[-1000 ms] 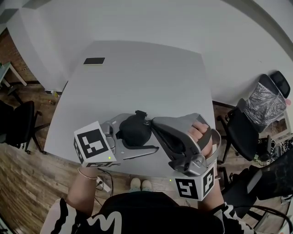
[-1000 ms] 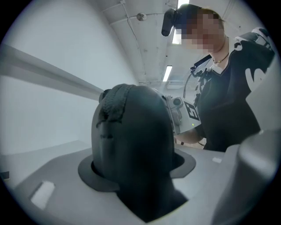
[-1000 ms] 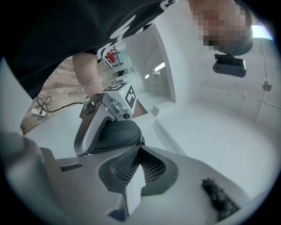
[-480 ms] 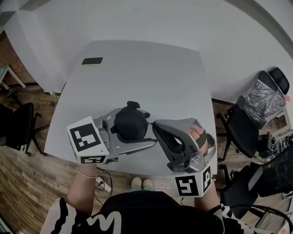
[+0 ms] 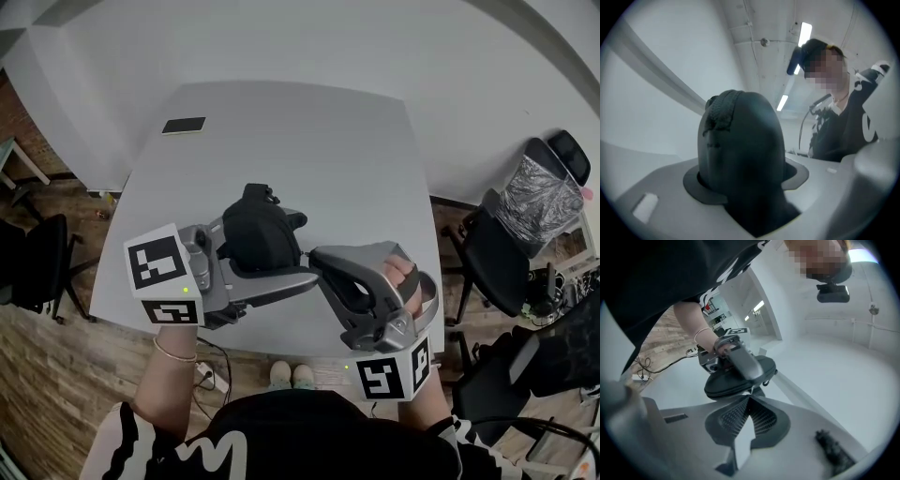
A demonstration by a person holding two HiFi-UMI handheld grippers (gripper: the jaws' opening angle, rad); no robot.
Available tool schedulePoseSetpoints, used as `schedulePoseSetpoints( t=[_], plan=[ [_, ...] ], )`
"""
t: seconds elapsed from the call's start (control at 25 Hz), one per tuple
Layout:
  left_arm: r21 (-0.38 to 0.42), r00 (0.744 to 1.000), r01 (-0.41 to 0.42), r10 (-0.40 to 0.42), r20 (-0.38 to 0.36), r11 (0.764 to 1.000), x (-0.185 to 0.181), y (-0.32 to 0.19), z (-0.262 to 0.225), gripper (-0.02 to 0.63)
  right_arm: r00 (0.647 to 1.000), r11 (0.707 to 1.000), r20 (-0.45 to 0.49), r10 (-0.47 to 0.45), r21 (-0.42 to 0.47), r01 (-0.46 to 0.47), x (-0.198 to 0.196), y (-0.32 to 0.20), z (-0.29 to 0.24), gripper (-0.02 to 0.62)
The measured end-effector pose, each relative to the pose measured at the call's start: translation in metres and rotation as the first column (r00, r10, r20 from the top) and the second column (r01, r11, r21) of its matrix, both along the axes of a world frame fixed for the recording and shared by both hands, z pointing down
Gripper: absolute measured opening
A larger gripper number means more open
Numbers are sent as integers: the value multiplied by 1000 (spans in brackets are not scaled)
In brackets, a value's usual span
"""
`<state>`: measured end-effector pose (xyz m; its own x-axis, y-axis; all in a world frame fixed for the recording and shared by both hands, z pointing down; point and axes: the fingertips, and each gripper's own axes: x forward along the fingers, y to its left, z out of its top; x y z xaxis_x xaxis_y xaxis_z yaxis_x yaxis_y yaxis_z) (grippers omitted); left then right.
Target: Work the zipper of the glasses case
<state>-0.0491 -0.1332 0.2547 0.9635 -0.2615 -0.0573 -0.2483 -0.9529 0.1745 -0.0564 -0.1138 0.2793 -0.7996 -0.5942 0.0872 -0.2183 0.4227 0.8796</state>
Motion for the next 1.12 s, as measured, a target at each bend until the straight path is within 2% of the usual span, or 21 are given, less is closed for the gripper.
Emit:
schedulePoseSetpoints(
  t=[0.12, 0.48, 0.72, 1.12],
  plan=[
    [-44, 995, 34, -38, -96, 998, -6, -18, -18, 302, 1000, 1000, -2, 10, -19, -10, 1, -8, 8, 6],
    [-57, 979, 108, -116, -167, 993, -11, -27, -42, 304, 999, 996, -5, 42, -75, -43, 5, -2, 26, 6],
    [-63, 974, 141, -150, -172, 988, -13, -28, -42, 304, 998, 987, 22, 54, -154, -50, 0, 1, 42, 6],
    [-64, 965, 171, -180, -192, 983, -15, -28, -50, 304, 997, 971, 70, 43, -236, -25, -12, 7, 49, 6]
  ],
)
